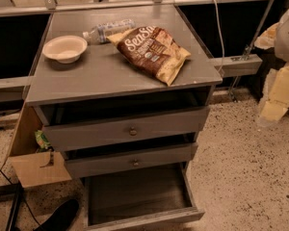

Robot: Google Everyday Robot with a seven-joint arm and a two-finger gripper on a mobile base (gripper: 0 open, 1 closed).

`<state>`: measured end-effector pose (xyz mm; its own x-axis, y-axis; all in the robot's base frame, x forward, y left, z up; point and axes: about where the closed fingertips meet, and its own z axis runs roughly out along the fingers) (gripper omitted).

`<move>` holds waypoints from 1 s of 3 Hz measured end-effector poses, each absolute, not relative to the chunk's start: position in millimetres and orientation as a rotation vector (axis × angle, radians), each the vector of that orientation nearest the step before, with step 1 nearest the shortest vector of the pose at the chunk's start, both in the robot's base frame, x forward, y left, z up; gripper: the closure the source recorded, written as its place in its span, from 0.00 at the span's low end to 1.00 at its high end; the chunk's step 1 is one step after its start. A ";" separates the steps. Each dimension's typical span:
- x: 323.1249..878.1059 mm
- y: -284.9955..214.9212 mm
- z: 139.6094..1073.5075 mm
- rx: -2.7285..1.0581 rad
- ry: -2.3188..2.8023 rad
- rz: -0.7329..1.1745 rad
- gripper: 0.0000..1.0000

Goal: Place brown chip bag into bottom drawer

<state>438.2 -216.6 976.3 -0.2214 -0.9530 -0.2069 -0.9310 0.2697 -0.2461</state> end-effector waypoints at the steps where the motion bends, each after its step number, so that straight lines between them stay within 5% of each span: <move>1: 438.2 -216.6 976.3 -1.724 2.231 -0.099 0.00; 3: 546.9 -194.3 992.9 -1.426 2.255 -0.150 0.00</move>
Offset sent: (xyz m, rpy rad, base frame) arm 0.1299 0.0297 0.0154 0.1191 -0.1772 -0.1929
